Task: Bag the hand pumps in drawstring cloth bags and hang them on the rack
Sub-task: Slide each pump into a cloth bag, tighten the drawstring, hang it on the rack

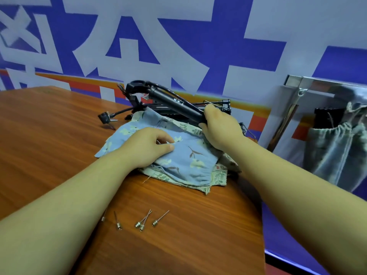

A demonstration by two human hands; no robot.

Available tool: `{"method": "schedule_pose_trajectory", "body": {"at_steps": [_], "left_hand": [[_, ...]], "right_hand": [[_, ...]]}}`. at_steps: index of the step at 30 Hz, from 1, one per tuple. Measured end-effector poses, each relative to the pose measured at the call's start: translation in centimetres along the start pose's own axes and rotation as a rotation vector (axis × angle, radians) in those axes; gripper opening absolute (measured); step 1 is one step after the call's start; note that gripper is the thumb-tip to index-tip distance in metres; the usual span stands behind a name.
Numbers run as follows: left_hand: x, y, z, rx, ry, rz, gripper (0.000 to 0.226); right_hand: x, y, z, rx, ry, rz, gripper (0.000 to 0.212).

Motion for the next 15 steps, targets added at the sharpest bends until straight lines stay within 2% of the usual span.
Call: {"method": "schedule_pose_trajectory", "body": {"at_steps": [5,10,15], "left_hand": [[0.1,0.0,-3.7,0.038,-0.04,-0.001,0.018],[-0.2,-1.7,-9.2,-0.031,-0.071,0.142,0.012],[-0.7,-5.2,-12.3,-0.196,0.049,0.198,0.061]], "right_hand": [[3.0,3.8,-0.8,-0.123,-0.008,-0.051,0.028],[6.6,6.1,-2.1,-0.28,-0.049,-0.106,0.03],[10.6,6.6,-4.0,-0.429,-0.131,-0.099,0.033]]}}
Point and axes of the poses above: each hand's wrist, its own x-axis away from the middle knuckle, its own y-axis out of the back of the hand, z = x × y, the point moved 3 cm from there along -x, towards the middle knuckle, and after that the axes turned 5 degrees about z, right-handed, at the moved point
